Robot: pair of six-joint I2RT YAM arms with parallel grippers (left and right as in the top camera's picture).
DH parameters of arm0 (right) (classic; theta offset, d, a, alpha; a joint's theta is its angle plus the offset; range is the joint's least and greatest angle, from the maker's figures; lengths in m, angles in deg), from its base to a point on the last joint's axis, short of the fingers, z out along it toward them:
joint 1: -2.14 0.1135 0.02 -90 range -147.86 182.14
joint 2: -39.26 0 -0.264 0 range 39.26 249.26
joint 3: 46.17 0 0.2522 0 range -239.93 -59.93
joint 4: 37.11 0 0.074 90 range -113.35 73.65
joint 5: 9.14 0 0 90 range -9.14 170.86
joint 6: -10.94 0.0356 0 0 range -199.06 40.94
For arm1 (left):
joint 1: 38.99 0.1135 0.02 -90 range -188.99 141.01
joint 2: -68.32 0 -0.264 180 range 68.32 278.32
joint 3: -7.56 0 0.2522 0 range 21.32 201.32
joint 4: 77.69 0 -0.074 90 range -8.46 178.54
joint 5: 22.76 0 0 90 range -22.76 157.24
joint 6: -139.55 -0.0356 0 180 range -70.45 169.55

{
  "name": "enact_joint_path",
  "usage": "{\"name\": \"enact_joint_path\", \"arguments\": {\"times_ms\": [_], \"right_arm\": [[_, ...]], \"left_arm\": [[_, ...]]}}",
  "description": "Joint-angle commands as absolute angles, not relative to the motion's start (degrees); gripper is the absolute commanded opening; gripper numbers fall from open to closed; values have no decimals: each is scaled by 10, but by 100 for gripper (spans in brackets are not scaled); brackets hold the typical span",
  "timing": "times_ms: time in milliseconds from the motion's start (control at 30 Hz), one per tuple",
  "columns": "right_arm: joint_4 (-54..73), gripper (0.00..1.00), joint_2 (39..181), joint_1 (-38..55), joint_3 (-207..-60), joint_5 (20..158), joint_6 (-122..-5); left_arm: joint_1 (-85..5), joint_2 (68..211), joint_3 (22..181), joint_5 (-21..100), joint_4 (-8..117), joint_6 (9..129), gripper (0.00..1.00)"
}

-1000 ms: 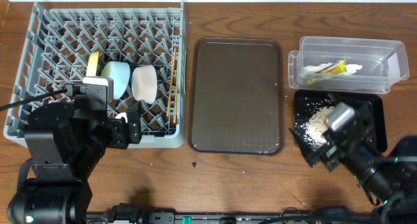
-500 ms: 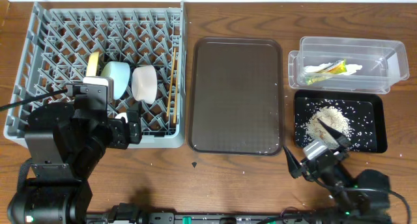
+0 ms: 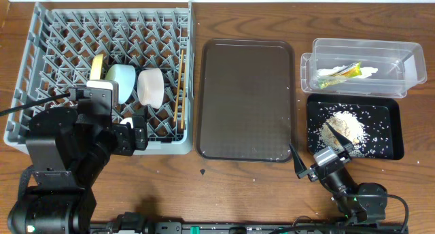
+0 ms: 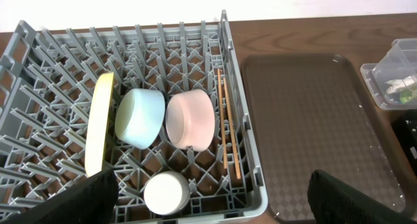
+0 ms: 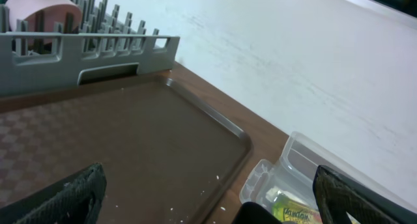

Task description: Sort waste into correct bins and load items into the dishwasher

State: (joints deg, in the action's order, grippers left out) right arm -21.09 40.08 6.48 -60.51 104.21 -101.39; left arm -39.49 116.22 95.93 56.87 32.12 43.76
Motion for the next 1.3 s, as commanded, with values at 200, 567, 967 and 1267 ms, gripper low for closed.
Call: {"name": "enact_joint_path", "arguments": {"times_ms": [200, 567, 967, 1267], "right_arm": [[-209, 99, 396, 60, -602, 1034, -994], [-209, 99, 396, 60, -602, 1034, -994], [-209, 99, 396, 60, -602, 1034, -994], [-209, 99, 396, 60, -602, 1034, -994]], "left_arm": [[-395, 1163, 966, 565, 322, 443, 93], [-395, 1163, 966, 565, 322, 443, 93], [-396, 1153, 961, 586, 331, 439, 93], [-396, 1037, 729, 594, 596, 513, 93]]}}
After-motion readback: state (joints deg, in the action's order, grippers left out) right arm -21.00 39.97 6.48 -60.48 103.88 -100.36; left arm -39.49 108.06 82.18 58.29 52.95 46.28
